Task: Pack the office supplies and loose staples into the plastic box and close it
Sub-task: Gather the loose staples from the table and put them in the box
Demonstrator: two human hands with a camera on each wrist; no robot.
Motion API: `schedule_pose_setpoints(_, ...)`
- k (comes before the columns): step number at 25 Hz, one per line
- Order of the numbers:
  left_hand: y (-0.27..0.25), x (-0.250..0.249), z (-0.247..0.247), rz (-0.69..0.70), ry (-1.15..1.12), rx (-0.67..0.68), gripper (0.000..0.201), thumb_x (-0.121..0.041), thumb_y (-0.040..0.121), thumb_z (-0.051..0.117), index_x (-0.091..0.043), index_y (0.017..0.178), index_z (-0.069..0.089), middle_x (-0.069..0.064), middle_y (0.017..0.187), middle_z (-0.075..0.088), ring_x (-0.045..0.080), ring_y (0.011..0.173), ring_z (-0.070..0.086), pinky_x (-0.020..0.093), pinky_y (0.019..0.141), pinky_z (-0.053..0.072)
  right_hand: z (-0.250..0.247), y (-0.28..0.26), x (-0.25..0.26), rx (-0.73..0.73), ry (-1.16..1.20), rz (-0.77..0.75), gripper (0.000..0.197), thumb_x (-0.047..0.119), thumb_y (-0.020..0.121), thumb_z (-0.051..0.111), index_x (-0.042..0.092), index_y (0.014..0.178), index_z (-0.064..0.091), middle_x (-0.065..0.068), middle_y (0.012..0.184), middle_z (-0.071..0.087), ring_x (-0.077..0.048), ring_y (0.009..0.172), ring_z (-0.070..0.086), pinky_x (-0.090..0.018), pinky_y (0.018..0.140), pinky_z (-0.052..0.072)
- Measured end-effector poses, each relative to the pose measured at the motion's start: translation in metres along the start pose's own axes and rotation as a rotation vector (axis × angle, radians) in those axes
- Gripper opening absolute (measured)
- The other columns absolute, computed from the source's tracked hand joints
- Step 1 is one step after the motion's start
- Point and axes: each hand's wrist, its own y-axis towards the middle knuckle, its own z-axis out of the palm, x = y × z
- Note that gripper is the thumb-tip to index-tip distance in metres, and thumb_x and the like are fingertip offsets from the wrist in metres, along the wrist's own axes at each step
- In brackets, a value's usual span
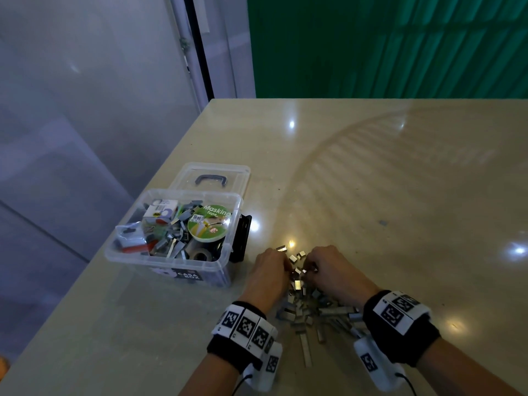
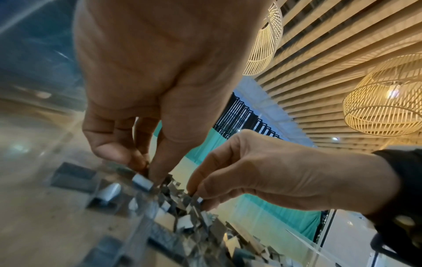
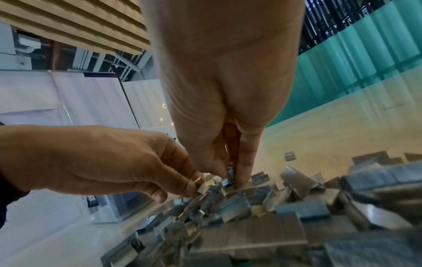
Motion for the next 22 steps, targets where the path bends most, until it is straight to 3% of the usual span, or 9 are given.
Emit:
schedule_pose_setpoints(4, -0.005, -0.007, -0.017, 0.092, 0.004, -0.035, 0.017, -0.009, 0.093, 0.06, -0.018, 0.101, 0.073, 0.003, 0.099, 0.07, 0.017, 0.089, 0.067, 0.036, 0.081, 0.059, -0.013, 0.004, -0.003, -0.03, 0.033, 0.027, 0.011, 0.013, 0.085, 0.066, 0.013, 0.089, 0.077, -0.004, 0.084, 0.067, -0.015, 0.069, 0.064, -0.029, 0.061, 0.053)
schedule_pose_setpoints(6, -0.014, -0.016, -0.031, 0.176, -0.021, -0.039, 0.014, -0.016, 0.094, 0.061, -0.02, 0.103, 0.071, 0.003, 0.098, 0.071, 0.017, 0.088, 0.067, 0.038, 0.083, 0.058, -0.025, 0.006, 0.0, -0.058, 0.058, 0.019, 0.011, 0.013, 0.085, 0.069, 0.019, 0.088, 0.077, -0.001, 0.082, 0.069, -0.012, 0.068, 0.066, -0.028, 0.062, 0.055)
schedule_pose_setpoints(8, -0.028, -0.025, -0.053, 0.243, -0.062, -0.013, 0.013, -0.024, 0.094, 0.063, -0.02, 0.104, 0.068, 0.004, 0.098, 0.072, 0.019, 0.089, 0.068, 0.041, 0.083, 0.057, -0.04, 0.01, 0.011, -0.079, 0.059, -0.046, 0.012, 0.013, 0.084, 0.072, 0.024, 0.081, 0.076, 0.004, 0.074, 0.07, -0.008, 0.065, 0.066, -0.033, 0.063, 0.057)
schedule_pose_setpoints(11, -0.048, -0.026, -0.099, 0.306, -0.101, -0.058, 0.017, -0.022, 0.093, 0.064, -0.015, 0.108, 0.069, 0.006, 0.1, 0.073, 0.021, 0.093, 0.068, 0.038, 0.084, 0.055, -0.063, 0.02, 0.047, -0.113, 0.073, -0.155, 0.011, 0.017, 0.081, 0.077, 0.027, 0.078, 0.077, 0.01, 0.071, 0.071, -0.002, 0.068, 0.066, -0.033, 0.067, 0.057)
schedule_pose_setpoints(13, -0.055, -0.012, -0.138, 0.306, -0.116, -0.165, 0.016, -0.019, 0.092, 0.066, -0.015, 0.106, 0.073, 0.004, 0.098, 0.074, 0.017, 0.09, 0.067, 0.034, 0.083, 0.054, -0.074, 0.03, 0.085, -0.135, 0.093, -0.208, 0.011, 0.014, 0.078, 0.078, 0.025, 0.079, 0.079, 0.011, 0.073, 0.073, 0.0, 0.07, 0.066, -0.028, 0.07, 0.055)
schedule_pose_setpoints(17, -0.059, 0.041, -0.195, 0.215, -0.129, -0.345, 0.01, -0.013, 0.087, 0.069, -0.012, 0.094, 0.077, 0.002, 0.087, 0.074, 0.013, 0.082, 0.066, 0.036, 0.08, 0.053, -0.073, 0.052, 0.153, -0.143, 0.194, -0.288, 0.015, 0.008, 0.076, 0.075, 0.021, 0.081, 0.081, 0.014, 0.071, 0.073, 0.006, 0.07, 0.066, -0.009, 0.063, 0.047)
schedule_pose_setpoints(22, -0.035, 0.105, -0.236, 0.111, 0.008, -0.378, 0.015, -0.018, 0.087, 0.072, -0.013, 0.1, 0.077, 0.004, 0.09, 0.077, 0.015, 0.082, 0.071, 0.036, 0.082, 0.057, -0.051, 0.098, 0.206, -0.073, 0.271, -0.313, 0.014, 0.004, 0.079, 0.073, 0.015, 0.081, 0.082, 0.006, 0.075, 0.076, -0.002, 0.068, 0.068, -0.009, 0.058, 0.047)
